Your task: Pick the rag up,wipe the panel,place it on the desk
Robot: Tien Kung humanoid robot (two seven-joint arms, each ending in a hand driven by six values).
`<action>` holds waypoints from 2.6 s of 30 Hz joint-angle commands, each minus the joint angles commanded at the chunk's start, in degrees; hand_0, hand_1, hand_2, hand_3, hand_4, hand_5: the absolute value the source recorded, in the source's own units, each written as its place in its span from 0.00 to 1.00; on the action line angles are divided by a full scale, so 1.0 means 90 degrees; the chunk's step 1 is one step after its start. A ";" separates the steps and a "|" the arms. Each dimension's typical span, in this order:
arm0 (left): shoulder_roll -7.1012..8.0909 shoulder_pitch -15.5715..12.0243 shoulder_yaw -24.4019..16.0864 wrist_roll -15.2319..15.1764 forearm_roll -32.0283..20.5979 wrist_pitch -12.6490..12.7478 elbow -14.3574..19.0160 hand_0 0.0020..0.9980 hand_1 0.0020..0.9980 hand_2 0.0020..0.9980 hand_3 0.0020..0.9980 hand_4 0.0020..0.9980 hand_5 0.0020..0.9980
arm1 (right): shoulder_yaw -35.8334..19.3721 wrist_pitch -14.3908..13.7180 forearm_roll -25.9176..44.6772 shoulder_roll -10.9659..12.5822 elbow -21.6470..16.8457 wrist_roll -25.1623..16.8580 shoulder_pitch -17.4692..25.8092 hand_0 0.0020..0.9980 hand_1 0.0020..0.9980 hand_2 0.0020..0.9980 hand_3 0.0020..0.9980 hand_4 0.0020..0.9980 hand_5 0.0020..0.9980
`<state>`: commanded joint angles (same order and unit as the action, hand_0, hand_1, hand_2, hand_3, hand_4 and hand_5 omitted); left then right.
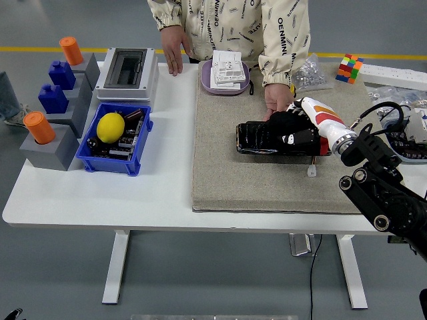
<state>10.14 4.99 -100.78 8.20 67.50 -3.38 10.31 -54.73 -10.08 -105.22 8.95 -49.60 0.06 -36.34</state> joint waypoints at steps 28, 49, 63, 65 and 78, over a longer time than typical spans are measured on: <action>-0.0011 -0.0026 -0.0007 -0.0006 0.0001 -0.0008 0.0000 0.72 0.72 0.77 0.62 0.69 0.56 | -0.0367 0.0022 -0.0059 0.0591 0.0026 0.0019 0.0252 0.33 0.41 0.45 0.45 0.92 0.00; 0.0047 -0.0040 0.0087 0.0011 -0.0028 -0.0001 0.0000 0.72 0.72 0.77 0.62 0.69 0.56 | -0.0158 0.0007 -0.0085 -0.0089 0.0079 0.0006 0.0034 0.33 0.41 0.45 0.45 0.93 0.00; 0.0055 0.0008 0.0112 0.0004 -0.0051 -0.0006 0.0000 0.72 0.72 0.77 0.62 0.69 0.56 | 0.0357 0.0010 -0.0022 -0.0617 0.0095 -0.0008 -0.0281 0.33 0.41 0.45 0.45 0.93 0.00; 0.0059 0.0010 0.0109 0.0008 -0.0051 -0.0002 0.0000 0.72 0.72 0.77 0.62 0.69 0.57 | 0.0413 0.0012 -0.0018 -0.0664 0.0099 -0.0007 -0.0333 0.33 0.41 0.45 0.45 0.93 0.00; 0.0065 0.0041 0.0125 0.0005 -0.0084 -0.0004 0.0000 0.72 0.72 0.77 0.62 0.69 0.56 | 0.0626 0.0033 -0.0017 -0.0995 0.0104 -0.0014 -0.0511 0.33 0.41 0.45 0.45 0.93 0.00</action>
<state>10.72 5.35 -99.66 8.25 66.75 -3.42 10.31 -49.10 -9.78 -105.37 0.00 -48.67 -0.06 -40.94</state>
